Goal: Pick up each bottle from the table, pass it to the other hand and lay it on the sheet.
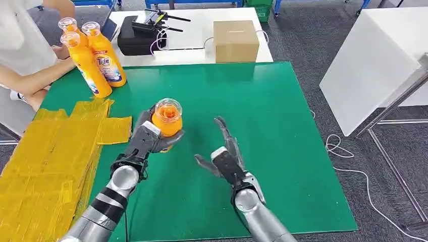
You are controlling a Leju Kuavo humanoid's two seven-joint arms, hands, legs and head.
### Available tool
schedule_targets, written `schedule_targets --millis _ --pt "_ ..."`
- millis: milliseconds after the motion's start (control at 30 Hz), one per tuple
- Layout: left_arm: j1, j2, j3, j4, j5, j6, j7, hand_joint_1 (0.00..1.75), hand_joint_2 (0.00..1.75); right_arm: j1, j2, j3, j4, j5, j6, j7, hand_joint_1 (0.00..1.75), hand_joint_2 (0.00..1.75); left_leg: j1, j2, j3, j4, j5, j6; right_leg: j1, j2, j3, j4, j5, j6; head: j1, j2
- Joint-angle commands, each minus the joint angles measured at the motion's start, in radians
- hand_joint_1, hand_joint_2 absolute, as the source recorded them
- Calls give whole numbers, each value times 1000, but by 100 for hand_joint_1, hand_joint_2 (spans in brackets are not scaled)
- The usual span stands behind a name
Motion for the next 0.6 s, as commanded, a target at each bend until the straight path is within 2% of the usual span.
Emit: schedule_targets --millis 33,67,167,200,233,300,333,433,500,600 --pt "-13 19 33 16 -57 35 16 175 175 43 -68 -46 -138 6 0 2 0 0 1 -2 1 0 0 -1 1 -2 2 -1 -1 0 0 0" --pt "-7 27 43 18 -105 75 25 175 175 64 -81 -51 -181 9 3 -2 0 0 0 -1 1 0 0 0 1 -1 1 -1 0 0 0 0" --pt "-11 62 61 70 -499 311 117 175 175 132 -116 -73 -326 36 20 -4 0 0 0 -2 1 -1 0 0 0 -2 2 -1 -1 0 0 0" --pt "-24 92 75 119 -909 409 285 175 175 137 -127 -70 -360 59 40 -5 0 175 2 -3 5 -1 -1 -1 2 -3 6 -2 -1 1 0 0" --pt "-22 99 97 136 -1078 409 355 175 175 135 -129 -73 -364 67 45 3 0 175 0 -1 2 -1 0 -1 0 -2 3 -1 -1 0 0 0" --pt "-23 110 114 144 -1124 409 346 175 175 128 -125 -77 -357 68 47 6 0 175 1 1 4 -2 -1 -1 1 1 3 -1 0 0 0 0" --pt "-60 149 74 228 -1295 409 451 175 175 125 -125 -84 -348 67 48 7 0 175 1 1 3 -2 -1 -1 1 1 2 -1 0 0 0 0" --pt "-207 233 -195 505 -1295 382 632 175 175 121 -126 -107 -333 43 58 5 0 175 2 -3 5 -2 0 -2 2 -4 6 -2 0 0 0 0" --pt "-242 227 -225 607 -1295 409 644 175 175 123 -129 -110 -339 39 62 0 0 175 1 -6 2 -1 1 -1 2 -7 4 -2 0 0 0 0" --pt "-244 225 -225 609 -1295 409 643 175 175 124 -128 -110 -340 39 61 0 0 175 0 1 2 -1 0 -1 1 0 1 0 0 0 0 0"
